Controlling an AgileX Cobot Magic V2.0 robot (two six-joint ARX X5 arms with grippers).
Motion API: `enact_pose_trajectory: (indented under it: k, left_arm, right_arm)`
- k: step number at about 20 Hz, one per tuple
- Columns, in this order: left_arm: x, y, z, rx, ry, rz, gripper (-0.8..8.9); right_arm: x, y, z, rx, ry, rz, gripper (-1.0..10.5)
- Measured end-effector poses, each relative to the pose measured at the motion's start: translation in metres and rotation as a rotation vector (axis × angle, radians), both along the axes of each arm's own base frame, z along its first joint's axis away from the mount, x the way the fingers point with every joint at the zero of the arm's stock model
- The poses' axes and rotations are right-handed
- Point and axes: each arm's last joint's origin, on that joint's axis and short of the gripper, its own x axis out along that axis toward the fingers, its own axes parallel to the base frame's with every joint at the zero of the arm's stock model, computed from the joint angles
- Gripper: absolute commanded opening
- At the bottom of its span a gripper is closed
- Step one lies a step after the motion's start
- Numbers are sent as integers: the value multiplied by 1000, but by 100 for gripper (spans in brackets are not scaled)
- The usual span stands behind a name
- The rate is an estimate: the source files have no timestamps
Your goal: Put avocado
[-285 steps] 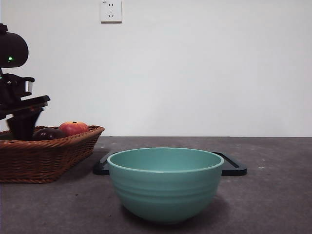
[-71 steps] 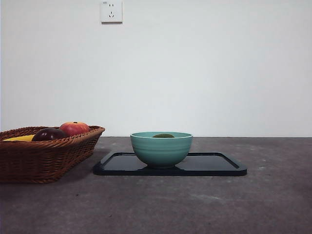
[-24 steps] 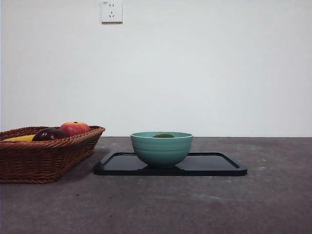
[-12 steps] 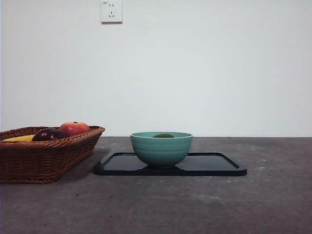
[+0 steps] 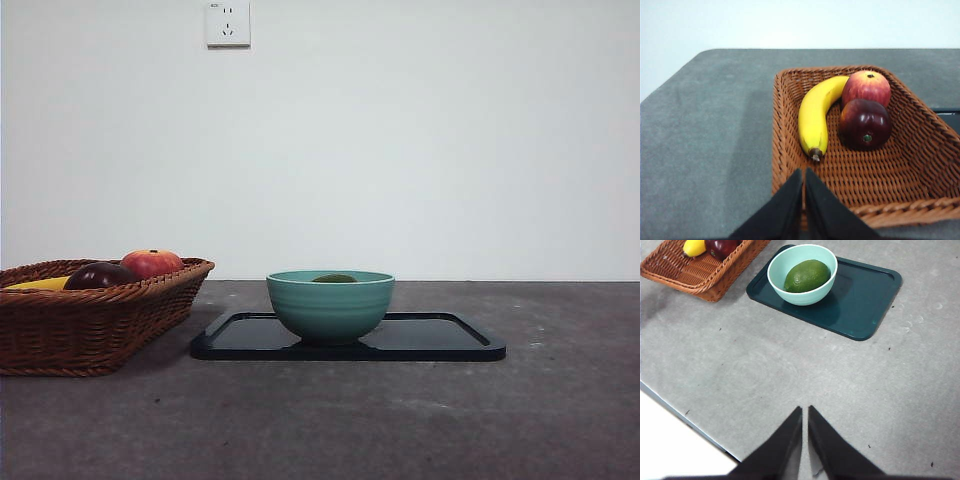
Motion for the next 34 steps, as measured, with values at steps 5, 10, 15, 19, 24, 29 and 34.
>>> enact_pose_trajectory:
  k: [5, 10, 15, 19, 24, 29, 34]
  left_arm:
    - [1, 1, -1, 3, -8, 13, 9]
    - [1, 2, -1, 3, -9, 24, 9]
    - [1, 2, -1, 2, -9, 24, 9]
    - [1, 2, -1, 2, -9, 24, 9]
    - [1, 2, -1, 2, -9, 24, 9]
    - [1, 2, -1, 2, -9, 24, 9]
    - [1, 2, -1, 2, -9, 24, 9]
  right_arm:
    - [0, 0, 0, 0, 0, 0, 12]
    - [0, 0, 0, 0, 0, 0, 12]
    - [0, 0, 0, 0, 0, 0, 11]
    - [0, 0, 0, 0, 0, 0, 12]
    - [0, 0, 0, -6, -6, -4, 11]
    - [5, -14, 1, -40, -99, -171, 12]
    - [29, -29, -43, 17, -382, -432, 12]
